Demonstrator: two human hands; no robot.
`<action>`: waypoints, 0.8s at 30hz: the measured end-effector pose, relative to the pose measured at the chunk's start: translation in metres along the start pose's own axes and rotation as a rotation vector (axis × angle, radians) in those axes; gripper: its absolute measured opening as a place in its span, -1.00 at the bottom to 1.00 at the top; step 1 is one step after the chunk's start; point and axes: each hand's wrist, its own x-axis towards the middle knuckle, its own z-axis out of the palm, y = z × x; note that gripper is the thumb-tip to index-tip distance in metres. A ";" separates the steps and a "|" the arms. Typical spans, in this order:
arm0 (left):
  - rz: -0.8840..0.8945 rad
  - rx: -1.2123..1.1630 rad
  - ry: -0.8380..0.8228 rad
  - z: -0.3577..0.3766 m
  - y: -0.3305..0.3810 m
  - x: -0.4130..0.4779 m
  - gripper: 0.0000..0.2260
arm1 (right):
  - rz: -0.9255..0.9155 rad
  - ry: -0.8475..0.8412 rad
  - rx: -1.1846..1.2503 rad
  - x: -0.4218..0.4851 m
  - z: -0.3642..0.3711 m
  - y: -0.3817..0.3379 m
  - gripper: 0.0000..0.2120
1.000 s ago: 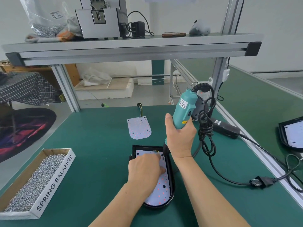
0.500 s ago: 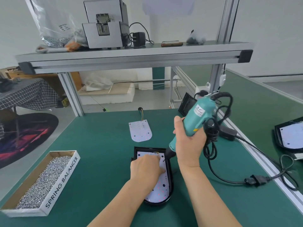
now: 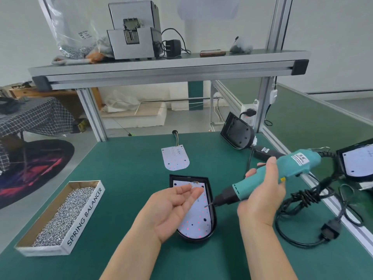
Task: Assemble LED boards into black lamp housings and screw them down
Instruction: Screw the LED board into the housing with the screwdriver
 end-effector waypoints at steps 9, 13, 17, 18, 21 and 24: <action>0.039 0.071 0.083 -0.010 -0.016 -0.011 -0.88 | -0.070 -0.007 0.091 -0.020 0.012 -0.024 -0.81; 0.066 0.067 0.082 -0.007 -0.021 -0.012 -0.88 | -0.069 -0.004 0.091 -0.025 0.015 -0.024 -0.80; 0.027 0.065 0.035 -0.009 -0.019 -0.014 -0.82 | -0.085 -0.008 0.076 -0.025 0.014 -0.023 -0.81; 0.013 0.076 0.013 -0.009 -0.018 -0.015 -0.78 | -0.088 -0.011 0.072 -0.025 0.014 -0.022 -0.82; -0.005 0.115 -0.024 -0.009 -0.018 -0.017 -0.73 | -0.094 -0.010 0.062 -0.025 0.014 -0.021 -0.82; -0.011 0.124 -0.023 -0.009 -0.020 -0.017 -0.78 | -0.102 -0.031 0.057 -0.025 0.014 -0.019 -0.81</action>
